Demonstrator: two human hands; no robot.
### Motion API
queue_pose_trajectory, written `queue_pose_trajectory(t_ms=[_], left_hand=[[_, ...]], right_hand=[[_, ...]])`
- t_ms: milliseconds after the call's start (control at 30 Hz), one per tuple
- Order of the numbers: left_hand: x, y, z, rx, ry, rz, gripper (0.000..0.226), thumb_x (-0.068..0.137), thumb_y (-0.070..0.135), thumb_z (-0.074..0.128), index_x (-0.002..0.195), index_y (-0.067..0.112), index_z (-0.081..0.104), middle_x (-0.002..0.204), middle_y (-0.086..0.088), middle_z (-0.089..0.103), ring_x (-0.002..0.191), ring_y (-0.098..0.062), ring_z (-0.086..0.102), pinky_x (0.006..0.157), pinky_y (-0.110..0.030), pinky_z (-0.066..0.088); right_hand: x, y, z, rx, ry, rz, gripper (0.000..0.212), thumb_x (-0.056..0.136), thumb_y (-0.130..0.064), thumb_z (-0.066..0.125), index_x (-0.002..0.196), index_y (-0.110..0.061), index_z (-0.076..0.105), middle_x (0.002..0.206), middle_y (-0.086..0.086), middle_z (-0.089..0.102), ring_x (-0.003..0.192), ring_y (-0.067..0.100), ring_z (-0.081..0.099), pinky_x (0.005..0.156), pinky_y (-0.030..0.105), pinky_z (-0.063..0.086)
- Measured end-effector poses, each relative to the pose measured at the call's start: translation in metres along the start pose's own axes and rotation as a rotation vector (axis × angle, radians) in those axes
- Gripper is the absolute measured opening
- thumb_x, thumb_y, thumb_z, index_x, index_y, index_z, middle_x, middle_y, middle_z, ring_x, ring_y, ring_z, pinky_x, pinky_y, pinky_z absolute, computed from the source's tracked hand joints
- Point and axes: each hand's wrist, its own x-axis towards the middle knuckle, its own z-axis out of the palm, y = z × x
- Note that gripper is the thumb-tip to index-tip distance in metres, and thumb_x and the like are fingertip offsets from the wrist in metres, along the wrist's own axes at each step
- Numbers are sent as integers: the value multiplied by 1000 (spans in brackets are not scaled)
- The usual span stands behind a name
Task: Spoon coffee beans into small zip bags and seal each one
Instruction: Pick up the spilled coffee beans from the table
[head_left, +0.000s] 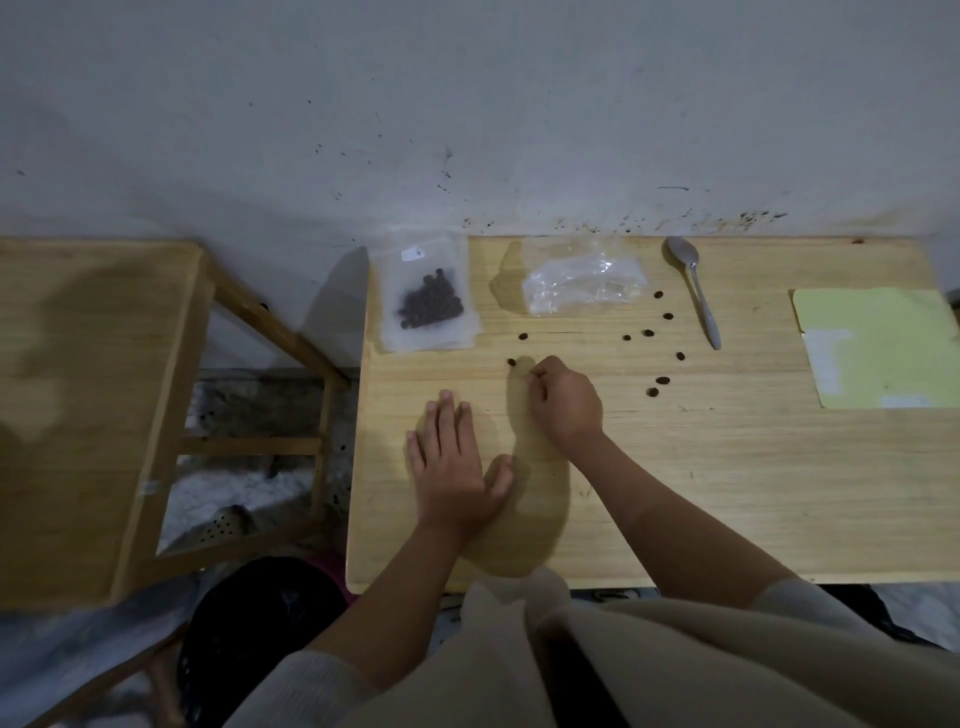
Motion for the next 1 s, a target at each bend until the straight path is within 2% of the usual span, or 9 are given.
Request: queue_pose_trajectory(t_ms=[167, 333, 433, 500, 600, 733, 800, 867, 1000], left_hand=[[0, 1, 0, -22, 21, -1, 82, 78, 57, 46, 142, 7, 36, 154, -13, 27, 142, -31, 22, 110, -56, 20], [0, 0, 0, 6, 31, 17, 80, 80, 57, 46, 140, 5, 39, 152, -16, 31, 140, -34, 27, 107, -58, 25], [0, -1, 1, 27, 25, 26, 80, 82, 58, 48, 141, 4, 39, 152, -17, 30, 140, -35, 26, 106, -58, 27], [0, 0, 1, 31, 20, 23, 81, 81, 58, 49, 141, 4, 38, 152, -17, 29, 140, -35, 26, 106, -58, 27], [1, 0, 1, 37, 8, 19, 82, 82, 58, 47, 143, 4, 36, 153, -17, 28, 141, -34, 23, 106, -58, 26], [1, 0, 0, 42, -7, 20, 84, 83, 58, 41, 147, 4, 28, 156, -17, 19, 144, -34, 15, 107, -60, 23], [1, 1, 1, 53, -14, 18, 85, 84, 58, 40, 148, 4, 25, 157, -17, 15, 145, -34, 12, 108, -60, 21], [2, 1, 1, 58, -16, 14, 86, 83, 58, 39, 148, 4, 25, 157, -17, 14, 145, -35, 12, 108, -61, 20], [2, 1, 3, 48, 2, 11, 85, 81, 57, 43, 147, 4, 29, 156, -17, 18, 144, -34, 16, 108, -60, 22]], right_hand=[[-2, 9, -1, 40, 29, 13, 28, 90, -26, 56, 114, -12, 55, 55, -8, 47, 59, 20, 52, 50, 26, 31], [7, -1, -1, 38, 13, -12, 35, 92, -28, 53, 125, -22, 57, 81, 5, 68, 78, 25, 64, 60, 26, 41], [15, -7, 3, 43, -10, 1, 31, 92, -27, 54, 122, -26, 61, 95, 5, 72, 89, 25, 65, 68, 30, 50], [18, -7, 6, 14, -23, -32, 29, 92, -25, 53, 119, -25, 64, 101, 4, 72, 95, 25, 64, 71, 29, 49], [19, -6, 7, -2, -24, -34, 24, 93, -25, 52, 113, -20, 65, 94, 6, 72, 89, 26, 64, 66, 31, 48], [15, -8, 4, 64, 6, -19, 19, 93, -24, 51, 99, -8, 59, 71, 8, 64, 68, 25, 59, 58, 36, 47], [12, -9, 2, 173, 49, 5, 15, 93, -18, 49, 87, -6, 53, 62, 4, 54, 57, 20, 51, 54, 31, 43], [12, -11, -1, 273, 57, 58, 15, 94, -14, 44, 82, -6, 46, 60, -2, 46, 53, 12, 43, 47, 16, 35], [15, -11, -4, 341, -14, 99, 12, 96, -9, 40, 90, -4, 49, 71, 0, 48, 63, 14, 43, 50, 9, 35]])
